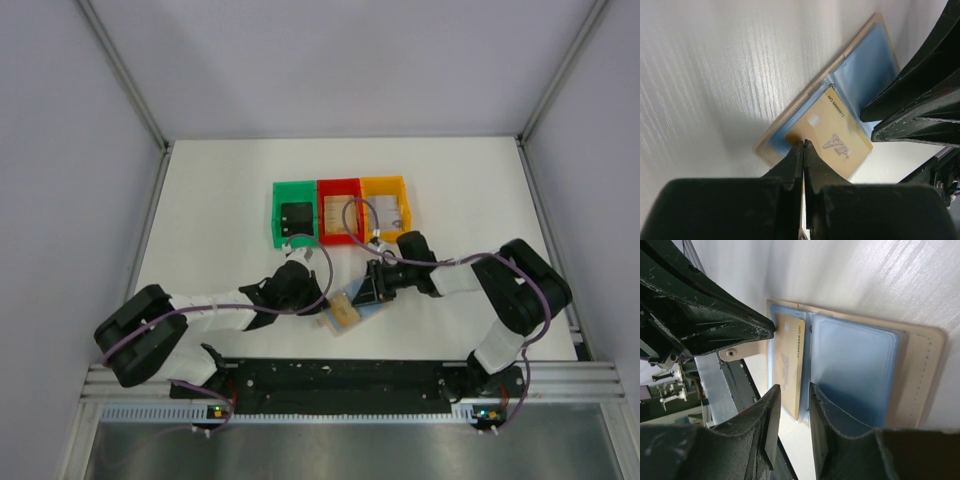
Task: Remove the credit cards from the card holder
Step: Remove the credit card from the card holder, then place the credit card in the storage box, then reset both arms
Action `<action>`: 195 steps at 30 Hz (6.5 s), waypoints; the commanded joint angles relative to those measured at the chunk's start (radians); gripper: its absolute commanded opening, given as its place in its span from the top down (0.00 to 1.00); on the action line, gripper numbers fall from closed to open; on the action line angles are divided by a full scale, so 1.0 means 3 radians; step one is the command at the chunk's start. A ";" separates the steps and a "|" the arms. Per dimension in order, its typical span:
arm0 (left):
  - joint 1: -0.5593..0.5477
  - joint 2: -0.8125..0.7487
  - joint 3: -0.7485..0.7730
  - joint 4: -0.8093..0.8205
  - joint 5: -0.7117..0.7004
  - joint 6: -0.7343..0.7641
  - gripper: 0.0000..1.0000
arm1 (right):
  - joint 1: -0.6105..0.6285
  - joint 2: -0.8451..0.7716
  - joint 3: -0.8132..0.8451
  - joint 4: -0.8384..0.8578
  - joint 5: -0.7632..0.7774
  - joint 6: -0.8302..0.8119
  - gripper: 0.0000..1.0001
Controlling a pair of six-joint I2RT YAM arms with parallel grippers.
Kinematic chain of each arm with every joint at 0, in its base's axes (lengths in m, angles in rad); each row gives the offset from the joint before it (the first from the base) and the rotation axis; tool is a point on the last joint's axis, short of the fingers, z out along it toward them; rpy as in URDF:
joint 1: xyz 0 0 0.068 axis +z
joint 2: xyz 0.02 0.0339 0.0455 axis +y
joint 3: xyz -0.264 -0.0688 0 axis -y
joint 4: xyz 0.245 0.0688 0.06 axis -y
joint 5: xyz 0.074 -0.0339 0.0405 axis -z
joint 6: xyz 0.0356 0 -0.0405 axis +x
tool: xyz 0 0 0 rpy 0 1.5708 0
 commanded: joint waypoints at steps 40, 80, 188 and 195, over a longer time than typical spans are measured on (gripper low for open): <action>0.0074 -0.0153 -0.0202 -0.0050 0.0032 0.0065 1.00 | -0.0146 0.0042 0.0003 0.0179 -0.0174 -0.0050 1.00; 0.0074 -0.0204 -0.0202 -0.0009 0.0093 0.0101 1.00 | -0.0243 -0.0025 0.0172 -0.0221 -0.0214 -0.0255 0.84; 0.1592 -0.3579 0.0473 -0.1875 -0.1385 0.2198 0.02 | 0.0161 -0.0570 0.2449 -0.2589 0.1937 -0.1897 0.16; 0.1598 -0.3727 0.0462 -0.1891 -0.1522 0.2147 0.02 | 0.0084 -0.1818 0.1119 -0.2281 0.2805 -0.1104 0.01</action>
